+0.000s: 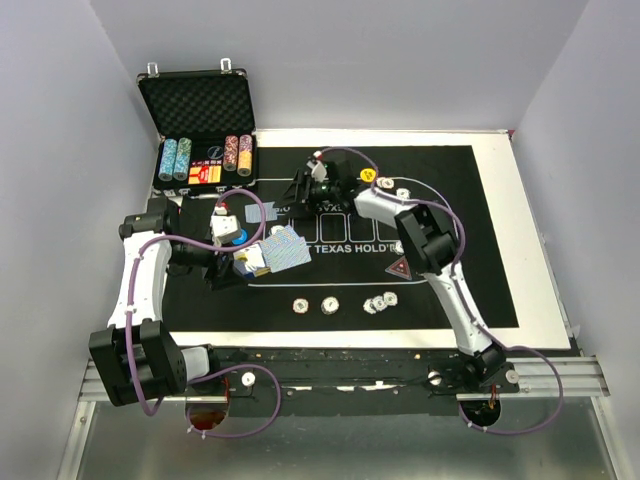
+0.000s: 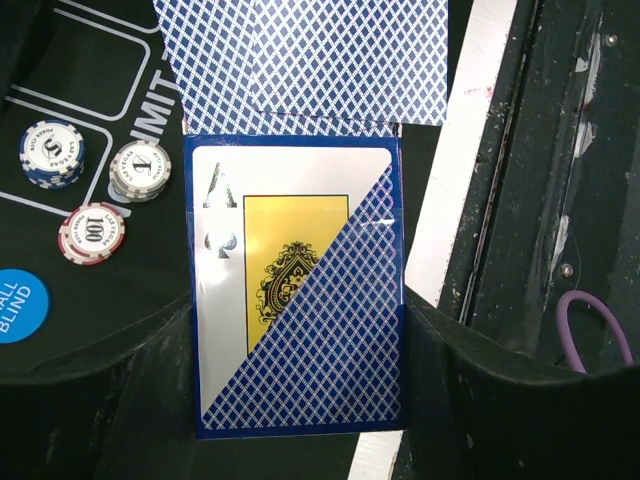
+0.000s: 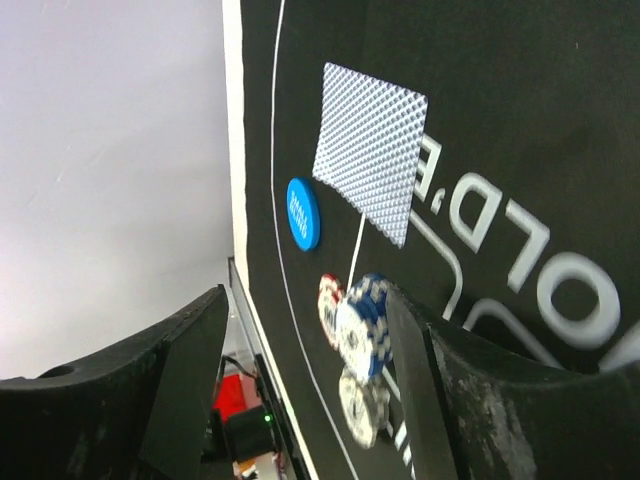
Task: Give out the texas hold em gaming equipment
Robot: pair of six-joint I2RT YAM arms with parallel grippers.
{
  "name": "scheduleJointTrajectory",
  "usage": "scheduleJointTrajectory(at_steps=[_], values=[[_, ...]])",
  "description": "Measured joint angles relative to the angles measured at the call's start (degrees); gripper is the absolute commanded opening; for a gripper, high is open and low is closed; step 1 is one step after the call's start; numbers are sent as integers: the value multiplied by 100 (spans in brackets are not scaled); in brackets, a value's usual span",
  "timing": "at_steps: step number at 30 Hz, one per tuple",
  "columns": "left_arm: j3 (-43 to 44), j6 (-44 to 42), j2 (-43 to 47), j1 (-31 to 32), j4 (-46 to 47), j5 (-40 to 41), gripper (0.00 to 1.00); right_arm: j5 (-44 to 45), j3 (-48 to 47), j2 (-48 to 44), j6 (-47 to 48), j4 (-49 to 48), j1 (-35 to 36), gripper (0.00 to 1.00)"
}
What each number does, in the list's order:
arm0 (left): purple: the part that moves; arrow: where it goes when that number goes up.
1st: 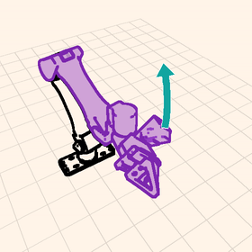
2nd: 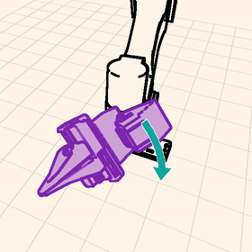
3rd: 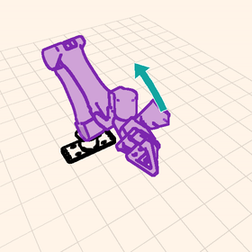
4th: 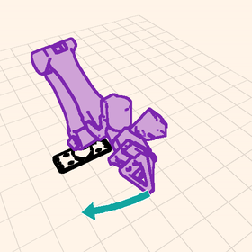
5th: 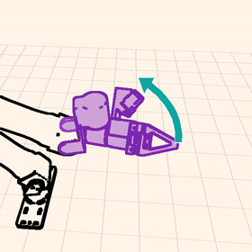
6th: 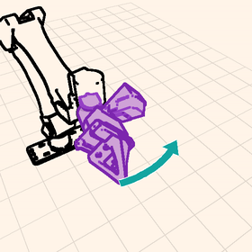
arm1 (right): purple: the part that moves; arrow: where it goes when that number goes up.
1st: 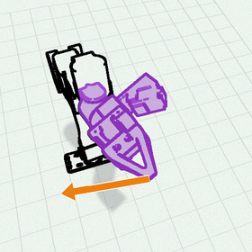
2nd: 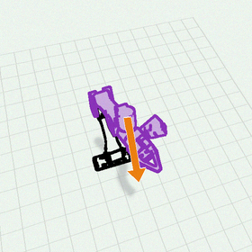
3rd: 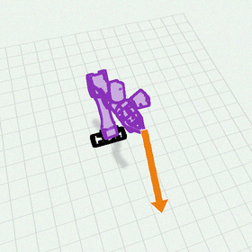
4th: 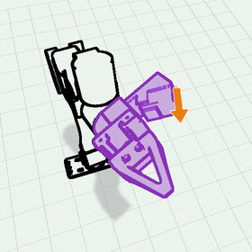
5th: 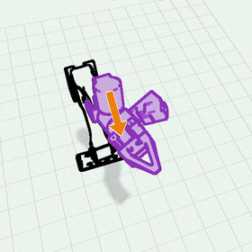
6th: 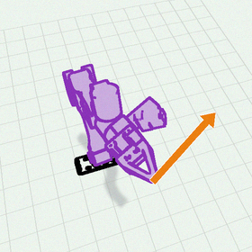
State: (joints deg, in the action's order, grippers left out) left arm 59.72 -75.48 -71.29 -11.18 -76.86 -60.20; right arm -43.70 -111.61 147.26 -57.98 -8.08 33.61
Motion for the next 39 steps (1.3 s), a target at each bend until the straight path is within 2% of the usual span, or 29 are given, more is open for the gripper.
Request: scheduleJointTrajectory(at_steps=[7, 15, 22, 31, 34, 39], values=[[-37, 0, 0, 0, 0, 7, 11, 184, 1362, -1705, 470, 208, -378, 87], [-39, 0, 0, 0, 0, 13, 12, 341, 3401, -4057, 680, -22, -710, 93], [-37, 0, 0, 0, 0, 15, 12, 210, 4937, -5239, 400, -431, -654, 95], [-37, 0, -17, 0, 0, 15, 11, 234, 5386, -5619, 404, -437, 380, 82], [-37, 0, -20, 0, 0, 17, 12, 238, 5451, -5619, 385, -437, 483, 78], [-37, 2, -22, 0, 0, 22, 11, 251, 5515, -5619, 339, -481, 546, 59]])
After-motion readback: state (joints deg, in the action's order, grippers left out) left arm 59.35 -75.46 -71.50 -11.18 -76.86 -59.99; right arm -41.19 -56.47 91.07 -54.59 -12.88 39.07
